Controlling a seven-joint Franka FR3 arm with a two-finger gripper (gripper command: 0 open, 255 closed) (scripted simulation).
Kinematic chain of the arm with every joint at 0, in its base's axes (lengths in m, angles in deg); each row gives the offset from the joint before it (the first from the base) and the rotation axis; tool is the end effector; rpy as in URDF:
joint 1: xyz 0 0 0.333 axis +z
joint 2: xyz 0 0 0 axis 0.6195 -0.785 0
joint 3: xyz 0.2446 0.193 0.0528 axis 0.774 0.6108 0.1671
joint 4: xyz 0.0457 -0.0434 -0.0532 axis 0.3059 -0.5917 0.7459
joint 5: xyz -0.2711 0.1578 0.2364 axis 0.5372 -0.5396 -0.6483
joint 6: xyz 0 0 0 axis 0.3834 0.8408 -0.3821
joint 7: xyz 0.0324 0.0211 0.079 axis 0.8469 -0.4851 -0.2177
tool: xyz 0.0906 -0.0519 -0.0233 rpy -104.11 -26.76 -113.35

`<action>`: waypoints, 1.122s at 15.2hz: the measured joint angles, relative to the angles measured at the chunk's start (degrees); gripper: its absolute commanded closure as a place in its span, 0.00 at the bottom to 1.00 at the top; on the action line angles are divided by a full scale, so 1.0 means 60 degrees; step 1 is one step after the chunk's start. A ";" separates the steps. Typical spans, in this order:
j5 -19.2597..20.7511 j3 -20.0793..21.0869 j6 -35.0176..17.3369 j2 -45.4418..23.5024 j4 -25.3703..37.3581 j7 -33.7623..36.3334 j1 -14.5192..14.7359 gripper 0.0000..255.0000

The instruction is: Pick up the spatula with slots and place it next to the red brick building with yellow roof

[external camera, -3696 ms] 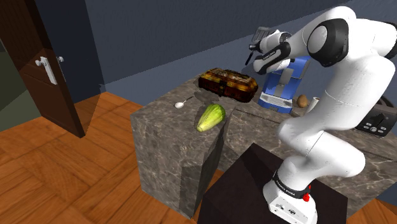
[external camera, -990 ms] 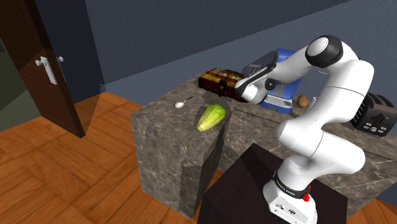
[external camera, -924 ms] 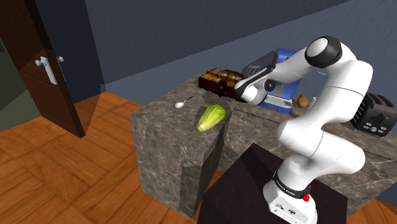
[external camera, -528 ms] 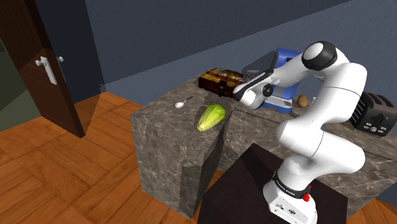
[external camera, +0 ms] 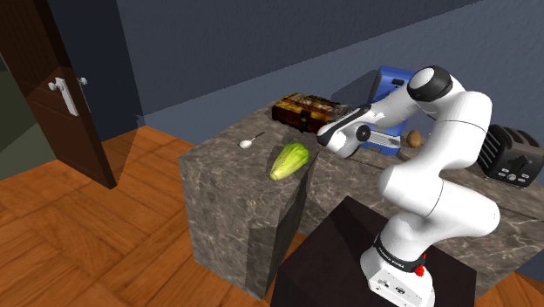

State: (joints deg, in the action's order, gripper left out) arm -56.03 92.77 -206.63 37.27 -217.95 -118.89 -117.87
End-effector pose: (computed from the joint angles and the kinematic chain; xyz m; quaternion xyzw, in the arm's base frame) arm 0.4107 -0.3815 0.2591 0.7530 -0.2841 0.5490 0.2257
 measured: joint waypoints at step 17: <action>0.0406 -0.0342 -0.0461 -0.0863 0.0309 -0.0113 0.0246 0.00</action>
State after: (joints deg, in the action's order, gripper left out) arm -53.60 90.72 -209.39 32.09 -216.10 -119.57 -116.39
